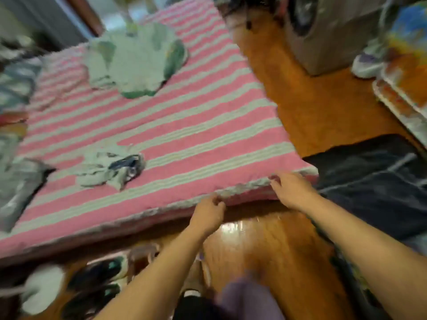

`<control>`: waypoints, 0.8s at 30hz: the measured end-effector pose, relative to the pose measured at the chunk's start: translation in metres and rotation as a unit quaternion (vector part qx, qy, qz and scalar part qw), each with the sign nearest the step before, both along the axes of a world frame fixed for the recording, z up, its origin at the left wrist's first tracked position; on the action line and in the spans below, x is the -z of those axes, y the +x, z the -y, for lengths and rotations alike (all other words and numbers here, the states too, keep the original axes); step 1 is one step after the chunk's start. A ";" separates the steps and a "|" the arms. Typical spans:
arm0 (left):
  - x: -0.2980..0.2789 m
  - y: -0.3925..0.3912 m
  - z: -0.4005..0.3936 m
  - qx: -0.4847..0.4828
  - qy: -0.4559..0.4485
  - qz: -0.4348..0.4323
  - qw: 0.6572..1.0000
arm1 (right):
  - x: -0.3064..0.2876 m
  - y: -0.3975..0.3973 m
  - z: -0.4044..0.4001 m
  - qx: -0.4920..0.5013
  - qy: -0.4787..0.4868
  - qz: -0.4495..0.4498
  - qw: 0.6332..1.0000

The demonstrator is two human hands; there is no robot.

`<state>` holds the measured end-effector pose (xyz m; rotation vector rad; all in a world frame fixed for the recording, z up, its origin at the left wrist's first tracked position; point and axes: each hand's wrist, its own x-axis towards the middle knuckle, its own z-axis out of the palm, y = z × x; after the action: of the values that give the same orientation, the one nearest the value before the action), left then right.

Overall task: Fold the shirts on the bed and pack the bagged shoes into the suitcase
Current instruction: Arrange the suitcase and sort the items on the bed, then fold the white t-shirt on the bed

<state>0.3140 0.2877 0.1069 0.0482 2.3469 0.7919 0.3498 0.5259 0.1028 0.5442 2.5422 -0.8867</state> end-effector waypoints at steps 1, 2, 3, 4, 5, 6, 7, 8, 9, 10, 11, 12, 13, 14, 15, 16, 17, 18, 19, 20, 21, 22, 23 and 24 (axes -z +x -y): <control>-0.015 -0.013 0.039 -0.052 0.013 -0.003 0.999 | -0.020 -0.027 0.043 -0.039 -0.006 0.005 0.999; -0.025 -0.025 0.075 -0.090 0.029 -0.005 0.995 | -0.036 -0.052 0.086 -0.073 -0.017 0.008 0.997; -0.027 -0.036 0.110 -0.122 0.046 -0.004 0.991 | -0.046 -0.073 0.128 -0.103 -0.033 0.008 0.994; -0.027 -0.048 0.143 -0.147 0.058 -0.004 0.987 | -0.053 -0.095 0.171 -0.134 -0.047 0.008 0.990; -0.023 -0.060 0.175 -0.164 0.064 -0.005 0.984 | -0.055 -0.116 0.210 -0.163 -0.057 0.011 0.985; -0.013 -0.074 0.206 -0.180 0.065 -0.004 0.982 | -0.050 -0.137 0.247 -0.191 -0.062 0.018 0.979; 0.002 -0.089 0.238 -0.194 0.059 0.006 0.979 | -0.039 -0.160 0.281 -0.210 -0.063 0.028 0.975; 0.019 -0.104 0.268 -0.204 0.049 0.019 0.977 | -0.026 -0.182 0.311 -0.222 -0.059 0.038 0.972; 0.040 -0.116 0.297 -0.221 0.041 0.042 0.974 | -0.009 -0.201 0.337 -0.230 -0.054 0.053 0.970; 0.056 -0.126 0.325 -0.239 0.034 0.060 0.968 | 0.009 -0.220 0.363 -0.234 -0.051 0.070 0.968; 0.067 -0.135 0.350 -0.258 0.036 0.067 0.963 | 0.026 -0.239 0.385 -0.234 -0.049 0.085 0.967; 0.075 -0.142 0.373 -0.271 0.038 0.068 0.959 | 0.048 -0.261 0.405 -0.235 -0.051 0.092 0.966; 0.083 -0.148 0.395 -0.288 0.041 0.062 0.955 | 0.066 -0.285 0.424 -0.234 -0.057 0.099 0.966; 0.085 -0.153 0.416 -0.306 0.038 0.056 0.950 | 0.087 -0.309 0.442 -0.226 -0.068 0.100 0.966; 0.091 -0.158 0.437 -0.325 0.032 0.052 0.944 | 0.106 -0.334 0.458 -0.207 -0.083 0.098 0.970; 0.093 -0.162 0.454 -0.336 0.028 0.049 0.940 | 0.124 -0.356 0.471 -0.175 -0.107 0.096 0.974; 0.095 -0.162 0.469 -0.340 0.024 0.046 0.939 | 0.135 -0.373 0.483 -0.125 -0.139 0.108 0.976; 0.095 -0.164 0.483 -0.342 0.021 0.042 0.939 | 0.148 -0.390 0.493 -0.067 -0.171 0.126 0.975; 0.095 -0.167 0.494 -0.349 0.021 0.040 0.936 | 0.154 -0.400 0.501 -0.019 -0.190 0.139 0.972; 0.091 -0.173 0.500 -0.357 0.020 0.043 0.933 | 0.158 -0.407 0.505 0.022 -0.214 0.137 0.967; 0.090 -0.178 0.503 -0.366 0.017 0.048 0.929 | 0.152 -0.410 0.507 0.073 -0.235 0.125 0.961; 0.086 -0.184 0.501 -0.367 0.017 0.054 0.928 | 0.144 -0.410 0.506 0.120 -0.265 0.108 0.951; 0.080 -0.189 0.492 -0.372 0.022 0.055 0.926 | 0.123 -0.406 0.500 0.151 -0.301 0.099 0.936; 0.069 -0.195 0.477 -0.375 0.035 0.054 0.925 | 0.099 -0.401 0.493 0.172 -0.349 0.092 0.917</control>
<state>0.1188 -0.1892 0.0384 -0.8886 2.2130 1.1920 -0.0515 0.0332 0.0039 0.7935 1.7992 -1.6717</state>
